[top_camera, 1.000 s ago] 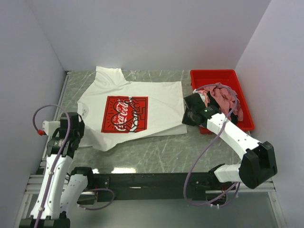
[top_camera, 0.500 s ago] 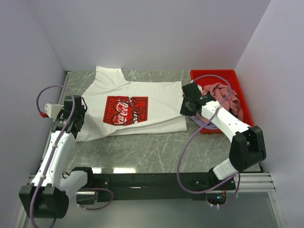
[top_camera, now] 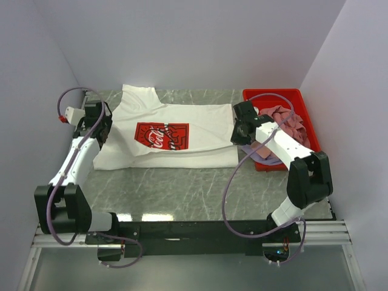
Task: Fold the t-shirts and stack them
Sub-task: Fold the tshirt
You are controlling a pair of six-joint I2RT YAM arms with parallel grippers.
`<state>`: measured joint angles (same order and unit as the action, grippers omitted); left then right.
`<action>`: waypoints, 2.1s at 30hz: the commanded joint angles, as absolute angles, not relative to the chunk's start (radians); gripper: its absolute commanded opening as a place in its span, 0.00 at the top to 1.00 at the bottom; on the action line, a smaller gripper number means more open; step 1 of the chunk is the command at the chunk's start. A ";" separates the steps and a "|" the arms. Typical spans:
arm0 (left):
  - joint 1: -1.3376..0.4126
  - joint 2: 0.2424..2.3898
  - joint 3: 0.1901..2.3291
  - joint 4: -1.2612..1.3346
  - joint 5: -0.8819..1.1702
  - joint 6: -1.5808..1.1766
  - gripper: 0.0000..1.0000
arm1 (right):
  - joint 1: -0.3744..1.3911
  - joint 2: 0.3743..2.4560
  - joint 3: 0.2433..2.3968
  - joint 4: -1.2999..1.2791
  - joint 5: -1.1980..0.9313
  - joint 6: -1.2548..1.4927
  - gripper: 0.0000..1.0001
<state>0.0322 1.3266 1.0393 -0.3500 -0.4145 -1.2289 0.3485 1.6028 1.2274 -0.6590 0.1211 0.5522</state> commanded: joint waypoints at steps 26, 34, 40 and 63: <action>0.043 1.817 1.533 -0.454 -0.302 -0.988 0.01 | 0.374 1.807 1.517 -0.649 0.123 0.477 0.22; 0.055 1.618 1.088 -0.316 -0.220 -1.038 0.01 | 0.451 1.784 1.332 -0.534 0.031 0.511 0.14; 0.066 1.652 1.028 -0.322 -0.216 -1.039 0.01 | 0.483 1.842 1.281 -0.471 0.014 0.517 0.14; 0.123 1.048 0.503 -0.599 -0.285 -1.147 0.01 | 0.598 1.450 0.712 -0.416 -0.023 0.603 0.14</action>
